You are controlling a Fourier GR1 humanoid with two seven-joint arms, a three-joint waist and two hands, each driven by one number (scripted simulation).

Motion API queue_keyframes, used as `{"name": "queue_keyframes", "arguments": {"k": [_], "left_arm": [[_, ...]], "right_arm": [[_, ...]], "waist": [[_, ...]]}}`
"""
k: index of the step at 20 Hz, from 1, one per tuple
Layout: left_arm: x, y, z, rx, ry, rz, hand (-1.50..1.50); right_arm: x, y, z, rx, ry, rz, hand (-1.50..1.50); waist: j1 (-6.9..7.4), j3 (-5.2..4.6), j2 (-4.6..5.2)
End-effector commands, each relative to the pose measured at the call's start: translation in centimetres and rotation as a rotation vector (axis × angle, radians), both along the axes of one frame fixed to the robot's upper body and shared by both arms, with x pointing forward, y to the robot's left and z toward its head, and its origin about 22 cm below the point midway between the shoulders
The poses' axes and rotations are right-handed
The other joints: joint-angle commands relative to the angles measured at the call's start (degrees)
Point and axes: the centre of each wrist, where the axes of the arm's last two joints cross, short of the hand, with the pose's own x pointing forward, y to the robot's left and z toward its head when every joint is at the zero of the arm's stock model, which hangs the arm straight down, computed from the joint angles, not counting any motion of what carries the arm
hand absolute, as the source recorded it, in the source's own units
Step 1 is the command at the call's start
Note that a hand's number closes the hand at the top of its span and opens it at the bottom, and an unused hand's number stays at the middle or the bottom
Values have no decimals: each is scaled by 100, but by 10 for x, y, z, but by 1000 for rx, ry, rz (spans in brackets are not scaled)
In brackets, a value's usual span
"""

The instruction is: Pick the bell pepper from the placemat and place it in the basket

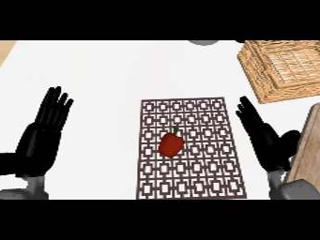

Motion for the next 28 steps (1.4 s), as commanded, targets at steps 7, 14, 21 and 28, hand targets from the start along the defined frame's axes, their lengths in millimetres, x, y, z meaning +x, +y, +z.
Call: {"name": "queue_keyframes", "arguments": {"k": [7, 14, 21, 28], "left_arm": [[-44, 21, -84, 214, 615, 6, 0], [-28, 40, -71, 244, 663, 35, 0], [-43, 39, -82, 232, 707, 61, 0], [-60, 44, -88, 215, 724, 100, 0]], "right_arm": [[54, 104, 89, -102, -465, 205, 150], [41, 218, 64, -247, -431, 22, -150], [96, 185, 65, -797, -288, -104, -150], [105, 225, 171, -1102, -160, -41, -150]], "waist": [[340, -96, 72], [330, -97, -4], [-68, -151, -187], [-188, -121, -274]]}}
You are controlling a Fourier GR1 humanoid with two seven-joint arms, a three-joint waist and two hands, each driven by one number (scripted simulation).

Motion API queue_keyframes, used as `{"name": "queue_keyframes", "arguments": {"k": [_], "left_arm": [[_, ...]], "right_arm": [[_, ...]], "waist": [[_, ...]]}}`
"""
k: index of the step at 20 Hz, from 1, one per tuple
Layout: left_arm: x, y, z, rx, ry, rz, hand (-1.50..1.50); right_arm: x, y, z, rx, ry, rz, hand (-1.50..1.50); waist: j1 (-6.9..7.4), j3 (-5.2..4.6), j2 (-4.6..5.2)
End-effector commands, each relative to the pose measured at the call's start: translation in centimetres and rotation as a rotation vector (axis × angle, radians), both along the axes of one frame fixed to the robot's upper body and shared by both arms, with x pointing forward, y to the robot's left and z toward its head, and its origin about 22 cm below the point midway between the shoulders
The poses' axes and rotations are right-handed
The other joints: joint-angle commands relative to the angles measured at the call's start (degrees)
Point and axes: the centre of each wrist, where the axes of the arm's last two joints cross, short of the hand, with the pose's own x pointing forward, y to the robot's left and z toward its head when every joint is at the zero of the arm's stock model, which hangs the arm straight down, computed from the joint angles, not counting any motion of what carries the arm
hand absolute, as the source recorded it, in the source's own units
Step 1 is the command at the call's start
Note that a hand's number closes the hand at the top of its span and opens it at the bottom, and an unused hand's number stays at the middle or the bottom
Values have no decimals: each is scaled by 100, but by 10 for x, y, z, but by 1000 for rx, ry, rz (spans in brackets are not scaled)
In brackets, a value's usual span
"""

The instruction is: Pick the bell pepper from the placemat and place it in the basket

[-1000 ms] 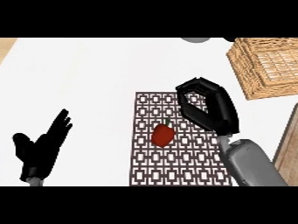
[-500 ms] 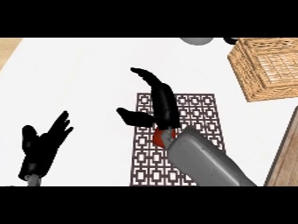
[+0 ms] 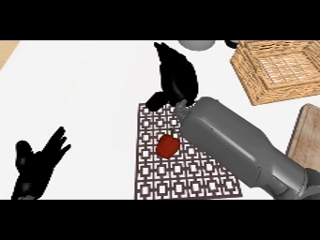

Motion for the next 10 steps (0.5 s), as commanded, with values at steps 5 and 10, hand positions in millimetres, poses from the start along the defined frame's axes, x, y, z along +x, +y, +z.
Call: {"name": "queue_keyframes", "arguments": {"k": [5, 10], "left_arm": [[-18, -1, -19, -6, 116, 29, 0], [-26, 7, -20, -13, 120, 56, 0]], "right_arm": [[-17, 39, 107, -295, 246, 1, -150], [-18, 34, 142, -384, 439, 19, -150]], "waist": [[-136, -20, 66], [-138, -16, 85]]}}
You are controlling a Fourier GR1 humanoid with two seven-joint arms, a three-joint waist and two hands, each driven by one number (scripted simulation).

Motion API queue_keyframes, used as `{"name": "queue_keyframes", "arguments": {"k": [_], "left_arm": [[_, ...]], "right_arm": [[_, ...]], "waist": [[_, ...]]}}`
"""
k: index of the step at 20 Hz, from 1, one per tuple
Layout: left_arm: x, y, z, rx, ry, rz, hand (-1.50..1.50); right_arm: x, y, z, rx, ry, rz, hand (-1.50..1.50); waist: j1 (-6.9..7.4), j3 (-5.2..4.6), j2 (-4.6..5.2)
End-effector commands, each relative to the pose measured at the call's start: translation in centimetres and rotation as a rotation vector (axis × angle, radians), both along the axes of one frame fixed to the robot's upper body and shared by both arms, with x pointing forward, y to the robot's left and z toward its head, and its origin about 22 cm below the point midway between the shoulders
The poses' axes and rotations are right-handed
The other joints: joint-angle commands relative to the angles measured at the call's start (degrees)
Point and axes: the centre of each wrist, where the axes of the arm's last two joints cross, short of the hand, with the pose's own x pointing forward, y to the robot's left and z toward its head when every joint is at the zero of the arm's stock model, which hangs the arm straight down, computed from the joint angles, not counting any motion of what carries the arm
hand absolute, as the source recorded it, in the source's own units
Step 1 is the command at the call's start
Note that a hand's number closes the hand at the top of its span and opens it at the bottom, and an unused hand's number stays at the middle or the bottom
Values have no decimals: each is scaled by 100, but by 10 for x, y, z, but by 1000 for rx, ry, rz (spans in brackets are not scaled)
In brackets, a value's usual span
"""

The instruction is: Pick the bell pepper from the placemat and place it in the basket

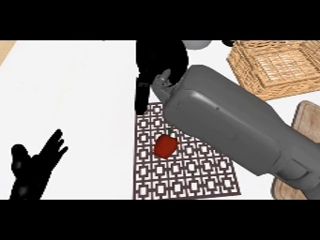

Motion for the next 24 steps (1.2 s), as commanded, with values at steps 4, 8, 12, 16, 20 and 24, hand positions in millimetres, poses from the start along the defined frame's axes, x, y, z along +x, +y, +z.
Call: {"name": "queue_keyframes", "arguments": {"k": [4, 8, 12, 16, 20, 24], "left_arm": [[-14, 17, -11, -3, 109, 30, 0], [-20, -1, -21, -6, 104, 14, 0], [-25, 3, -23, 22, 100, 19, 0], [-18, 2, -27, 3, 101, 16, 0], [-13, -3, -12, -8, 96, -2, 0], [-1, -9, -20, -15, 93, -9, 0]], "right_arm": [[-17, 0, 52, -198, 169, -31, -150], [-28, -2, 54, -167, 179, -42, -150], [-34, -11, 42, -141, 201, -39, -150], [-42, -7, 22, -98, 193, -57, -150], [-37, -20, 0, -83, 185, -60, -150], [-44, -14, -25, -82, 167, -63, -150]], "waist": [[-32, -38, 60], [-12, -35, 91], [25, -31, 121], [39, -36, 152], [146, -28, 179], [113, -35, 204]]}}
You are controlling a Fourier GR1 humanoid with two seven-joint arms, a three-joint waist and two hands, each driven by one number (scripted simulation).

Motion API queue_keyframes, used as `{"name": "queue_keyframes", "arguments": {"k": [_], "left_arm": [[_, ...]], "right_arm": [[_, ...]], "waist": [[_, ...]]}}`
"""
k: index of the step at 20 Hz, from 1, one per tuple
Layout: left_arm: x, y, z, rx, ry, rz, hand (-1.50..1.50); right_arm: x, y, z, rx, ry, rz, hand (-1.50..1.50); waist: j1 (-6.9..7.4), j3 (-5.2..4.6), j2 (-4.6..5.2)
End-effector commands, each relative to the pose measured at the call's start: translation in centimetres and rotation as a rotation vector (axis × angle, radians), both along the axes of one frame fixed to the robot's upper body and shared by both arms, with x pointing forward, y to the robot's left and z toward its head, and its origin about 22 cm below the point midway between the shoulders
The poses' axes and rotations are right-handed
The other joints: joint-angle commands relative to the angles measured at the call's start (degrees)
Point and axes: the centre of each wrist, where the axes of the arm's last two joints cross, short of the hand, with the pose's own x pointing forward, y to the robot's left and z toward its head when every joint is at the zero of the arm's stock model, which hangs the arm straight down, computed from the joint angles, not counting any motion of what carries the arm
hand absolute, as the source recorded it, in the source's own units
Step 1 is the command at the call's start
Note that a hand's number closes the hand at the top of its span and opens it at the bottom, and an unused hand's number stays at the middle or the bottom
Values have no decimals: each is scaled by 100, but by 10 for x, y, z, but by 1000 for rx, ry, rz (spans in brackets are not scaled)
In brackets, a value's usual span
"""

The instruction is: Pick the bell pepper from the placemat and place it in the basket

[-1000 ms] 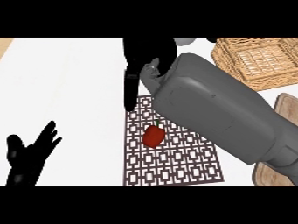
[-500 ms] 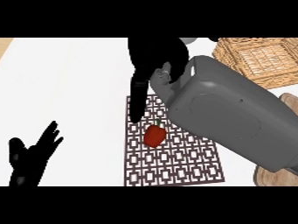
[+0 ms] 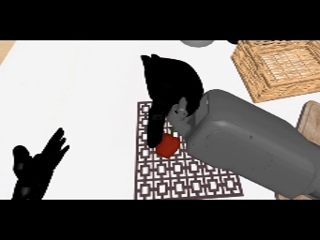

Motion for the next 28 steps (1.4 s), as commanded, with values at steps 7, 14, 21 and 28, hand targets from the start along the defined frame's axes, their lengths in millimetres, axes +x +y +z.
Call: {"name": "queue_keyframes", "arguments": {"k": [7, 14, 21, 28], "left_arm": [[-16, -2, -18, -14, 123, 5, 0], [-13, 2, -16, 13, 128, -5, 0], [-14, -13, -21, 3, 123, -8, 0], [-14, -12, -12, -6, 140, -11, 0]], "right_arm": [[-9, -9, -66, -164, 112, -177, -150], [-13, -17, -98, -125, 90, -210, -150], [-17, -15, -108, -142, 67, -213, -150], [-22, -4, -133, -128, 78, -216, -150]], "waist": [[65, -64, 57], [108, -63, 77], [126, -64, 76], [188, -61, 86]]}}
